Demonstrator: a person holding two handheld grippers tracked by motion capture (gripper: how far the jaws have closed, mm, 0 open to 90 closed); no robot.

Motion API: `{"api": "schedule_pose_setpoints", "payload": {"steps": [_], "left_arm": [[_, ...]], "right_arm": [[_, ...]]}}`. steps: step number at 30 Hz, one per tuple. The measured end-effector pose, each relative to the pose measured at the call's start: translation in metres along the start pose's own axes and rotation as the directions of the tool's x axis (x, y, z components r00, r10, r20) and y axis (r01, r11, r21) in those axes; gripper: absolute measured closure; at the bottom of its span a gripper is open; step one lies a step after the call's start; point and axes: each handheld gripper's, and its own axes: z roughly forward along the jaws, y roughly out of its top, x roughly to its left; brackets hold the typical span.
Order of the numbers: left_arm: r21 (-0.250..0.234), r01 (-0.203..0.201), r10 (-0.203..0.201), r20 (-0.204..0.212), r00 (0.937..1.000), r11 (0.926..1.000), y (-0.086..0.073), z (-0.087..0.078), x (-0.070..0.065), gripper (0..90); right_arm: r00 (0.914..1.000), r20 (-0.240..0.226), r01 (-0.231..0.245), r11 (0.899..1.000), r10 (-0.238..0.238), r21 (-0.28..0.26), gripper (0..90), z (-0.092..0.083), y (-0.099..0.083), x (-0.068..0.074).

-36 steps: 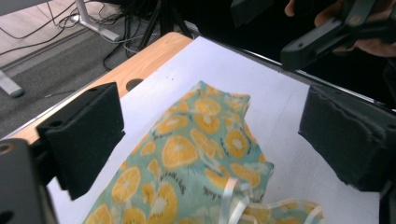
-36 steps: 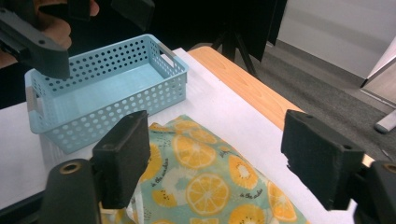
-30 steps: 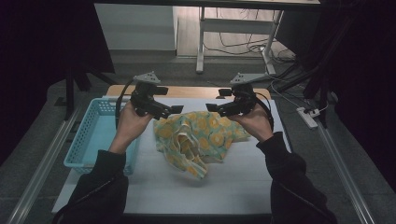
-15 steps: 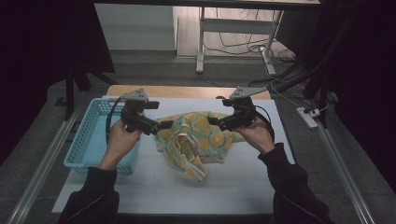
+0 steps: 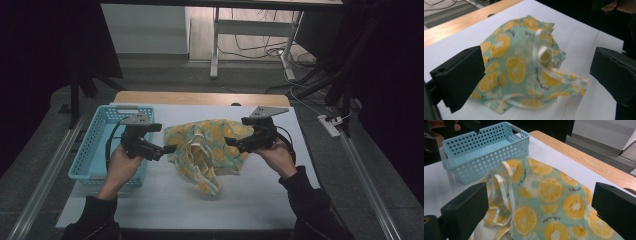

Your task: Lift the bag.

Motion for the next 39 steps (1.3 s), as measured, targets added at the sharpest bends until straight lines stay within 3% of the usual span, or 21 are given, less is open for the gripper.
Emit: {"api": "schedule_pose_setpoints", "payload": {"steps": [9, 20, 26, 33, 39], "left_arm": [[0.014, 0.012, -0.011, -0.037, 0.9992, 0.9998, -0.028, -0.009, -0.012, 0.0], [0.024, 0.054, -0.052, -0.087, 0.9949, 0.9983, -0.071, -0.029, -0.023, 0.0], [0.000, 0.085, -0.085, -0.108, 0.9905, 0.9964, -0.092, -0.041, -0.032, 0.0], [0.001, 0.098, -0.096, -0.167, 0.9812, 0.9952, -0.115, -0.050, -0.048, 0.0], [0.016, 0.109, -0.104, -0.191, 0.9761, 0.9940, -0.134, -0.058, -0.058, 0.0]], "right_arm": [[0.9999, 0.008, -0.008, 1.000, 0.008, 0.011, 0.3, -0.009, -0.027, 0.008], [0.9991, 0.042, -0.012, 1.000, 0.012, 0.011, 0.3, -0.024, -0.061, 0.023], [0.9979, 0.062, -0.023, 0.999, 0.021, 0.026, 0.0, -0.034, -0.083, 0.030], [0.9952, 0.088, -0.048, 0.997, 0.044, 0.054, 0.0, -0.047, -0.113, 0.038], [0.9905, 0.120, -0.074, 0.996, 0.068, 0.049, 0.0, -0.064, -0.135, 0.044]]}}
